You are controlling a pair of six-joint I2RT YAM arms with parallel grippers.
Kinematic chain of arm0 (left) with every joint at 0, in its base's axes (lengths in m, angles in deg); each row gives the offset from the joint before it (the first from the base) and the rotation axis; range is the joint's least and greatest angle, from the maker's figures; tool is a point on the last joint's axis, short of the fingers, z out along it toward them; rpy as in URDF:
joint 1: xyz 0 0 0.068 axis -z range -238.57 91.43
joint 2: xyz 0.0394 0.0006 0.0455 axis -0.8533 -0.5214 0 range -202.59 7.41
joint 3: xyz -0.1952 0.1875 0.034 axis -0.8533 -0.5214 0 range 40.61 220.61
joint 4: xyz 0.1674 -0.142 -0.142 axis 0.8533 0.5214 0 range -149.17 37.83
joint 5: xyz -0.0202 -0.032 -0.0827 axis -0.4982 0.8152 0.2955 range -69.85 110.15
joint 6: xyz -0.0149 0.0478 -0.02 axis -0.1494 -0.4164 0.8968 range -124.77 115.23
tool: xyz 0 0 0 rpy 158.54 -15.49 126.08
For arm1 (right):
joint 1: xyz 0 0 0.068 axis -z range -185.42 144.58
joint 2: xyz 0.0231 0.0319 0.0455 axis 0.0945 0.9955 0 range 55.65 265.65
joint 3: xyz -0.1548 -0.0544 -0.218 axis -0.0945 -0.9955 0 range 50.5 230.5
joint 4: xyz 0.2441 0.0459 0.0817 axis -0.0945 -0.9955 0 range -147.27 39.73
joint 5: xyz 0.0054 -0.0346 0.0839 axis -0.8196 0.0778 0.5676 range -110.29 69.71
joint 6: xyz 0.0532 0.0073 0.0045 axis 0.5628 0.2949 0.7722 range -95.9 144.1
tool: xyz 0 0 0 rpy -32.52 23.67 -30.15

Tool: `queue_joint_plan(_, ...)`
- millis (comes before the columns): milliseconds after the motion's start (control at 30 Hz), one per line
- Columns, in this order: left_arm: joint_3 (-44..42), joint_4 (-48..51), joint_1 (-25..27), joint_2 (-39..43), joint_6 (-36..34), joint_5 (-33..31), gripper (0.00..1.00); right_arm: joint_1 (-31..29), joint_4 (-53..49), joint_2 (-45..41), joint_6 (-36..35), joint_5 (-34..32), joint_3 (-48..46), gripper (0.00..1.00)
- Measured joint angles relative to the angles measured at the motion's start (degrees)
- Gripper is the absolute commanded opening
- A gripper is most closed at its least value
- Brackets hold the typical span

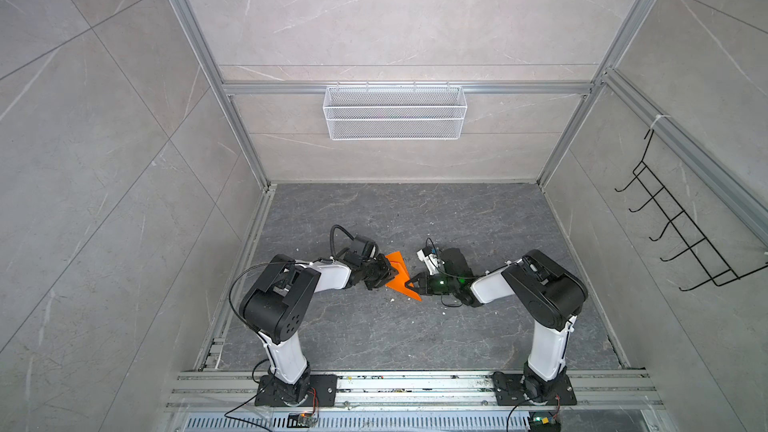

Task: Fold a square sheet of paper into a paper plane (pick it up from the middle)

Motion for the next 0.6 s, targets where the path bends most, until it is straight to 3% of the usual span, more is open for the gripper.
queue_joint_plan(333,0.0,1.0,0.0,0.7,-1.6,-0.1,0.24,0.8,0.0,0.5,2.3,1.8,0.3,0.14)
queue_joint_plan(600,1.5,1.2,0.4,-0.3,-1.9,0.8,0.27,0.9,-0.5,0.3,-0.8,2.8,0.5,0.20)
